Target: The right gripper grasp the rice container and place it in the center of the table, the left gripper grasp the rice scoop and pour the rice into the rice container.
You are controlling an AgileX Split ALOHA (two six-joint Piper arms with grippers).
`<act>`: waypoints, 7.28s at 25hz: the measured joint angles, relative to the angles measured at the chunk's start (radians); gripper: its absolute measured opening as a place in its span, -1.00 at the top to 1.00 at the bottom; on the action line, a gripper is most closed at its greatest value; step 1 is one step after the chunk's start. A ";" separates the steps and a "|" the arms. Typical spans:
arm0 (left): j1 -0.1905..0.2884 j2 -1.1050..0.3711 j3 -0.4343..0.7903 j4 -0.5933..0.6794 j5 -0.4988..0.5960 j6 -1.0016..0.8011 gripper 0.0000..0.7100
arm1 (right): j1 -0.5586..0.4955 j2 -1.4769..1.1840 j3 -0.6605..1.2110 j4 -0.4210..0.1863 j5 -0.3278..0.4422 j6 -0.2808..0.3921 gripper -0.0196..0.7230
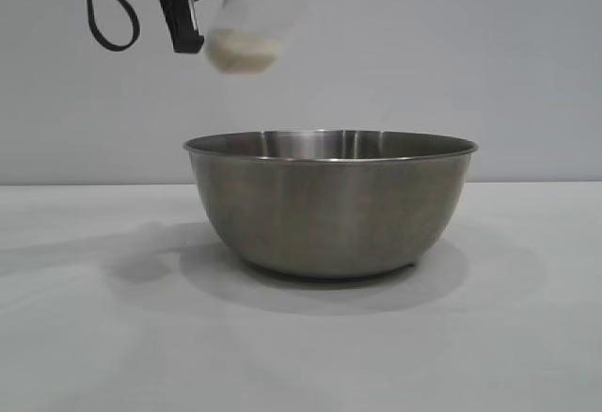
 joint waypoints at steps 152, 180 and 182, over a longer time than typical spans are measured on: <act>0.109 0.129 0.486 -0.869 -0.058 -0.750 0.36 | 0.000 0.000 0.000 0.000 0.000 0.000 -0.09; 0.109 -0.009 0.716 -0.850 -0.058 -0.732 0.20 | 0.000 0.000 0.000 0.000 0.000 0.000 -0.09; 0.109 -0.055 0.727 -0.850 -0.058 -0.723 0.20 | 0.000 0.000 0.000 0.000 0.000 0.000 -0.09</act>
